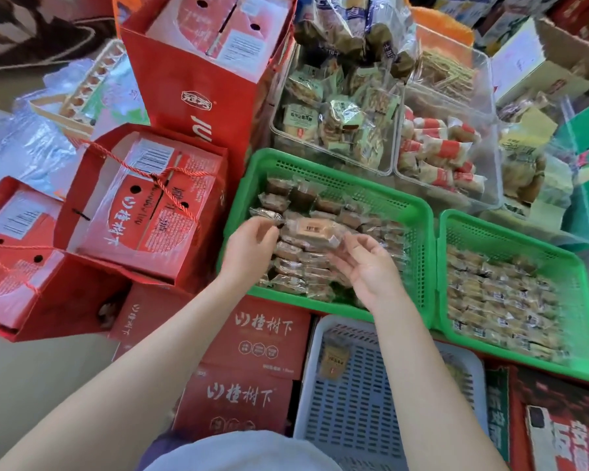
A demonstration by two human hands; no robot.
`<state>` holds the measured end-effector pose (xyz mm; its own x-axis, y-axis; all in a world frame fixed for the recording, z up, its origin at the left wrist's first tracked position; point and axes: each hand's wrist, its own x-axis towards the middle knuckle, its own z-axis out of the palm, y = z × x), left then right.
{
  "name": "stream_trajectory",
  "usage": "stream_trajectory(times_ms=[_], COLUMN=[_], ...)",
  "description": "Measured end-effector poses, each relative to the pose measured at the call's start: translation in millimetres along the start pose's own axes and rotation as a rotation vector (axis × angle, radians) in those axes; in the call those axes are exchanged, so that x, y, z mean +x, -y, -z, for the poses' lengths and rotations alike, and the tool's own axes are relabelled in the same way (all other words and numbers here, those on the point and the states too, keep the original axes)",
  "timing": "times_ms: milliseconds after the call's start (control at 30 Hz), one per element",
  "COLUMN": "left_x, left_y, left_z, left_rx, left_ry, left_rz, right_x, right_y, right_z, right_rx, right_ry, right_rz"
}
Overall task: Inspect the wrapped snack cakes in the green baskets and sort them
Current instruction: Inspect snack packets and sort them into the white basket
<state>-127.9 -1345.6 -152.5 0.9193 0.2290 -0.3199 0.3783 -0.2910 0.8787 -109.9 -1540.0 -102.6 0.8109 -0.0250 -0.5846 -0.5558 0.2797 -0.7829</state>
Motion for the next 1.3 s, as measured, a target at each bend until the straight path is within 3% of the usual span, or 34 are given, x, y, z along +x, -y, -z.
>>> stream_trajectory(times_ms=[133,233,400,533,733,900,1033,1300], left_x=[37,54,61,60,65,89,101,104], left_y=[16,27,42,44,35,24,28,34], left_z=[-20,-27,-33,-36,-38,-51,-53,-56], left_rx=[0.588,0.778,0.903,0.917,0.874,0.939,1.000,1.081], left_ry=[0.158,0.204,0.249,0.240,0.206,0.248,0.283,0.301], left_rz=[-0.175,-0.234,-0.216,-0.199,-0.235,-0.336,-0.312,-0.320], right_x=[59,94,135,147,165,166,180,192], right_y=[9,6,-3,-10,-33,-23,-10,-10], right_z=[-11,-25,-26,-38,-51,-55,-51,-53], right_rx=[0.016,-0.118,-0.724,-1.008,-1.344,-1.472,-1.369,-1.444], right_ry=[-0.068,-0.118,-0.340,-0.319,-0.311,-0.299,-0.233,-0.125], right_rz=[0.013,0.007,0.136,0.231,0.221,0.348,0.520,0.423])
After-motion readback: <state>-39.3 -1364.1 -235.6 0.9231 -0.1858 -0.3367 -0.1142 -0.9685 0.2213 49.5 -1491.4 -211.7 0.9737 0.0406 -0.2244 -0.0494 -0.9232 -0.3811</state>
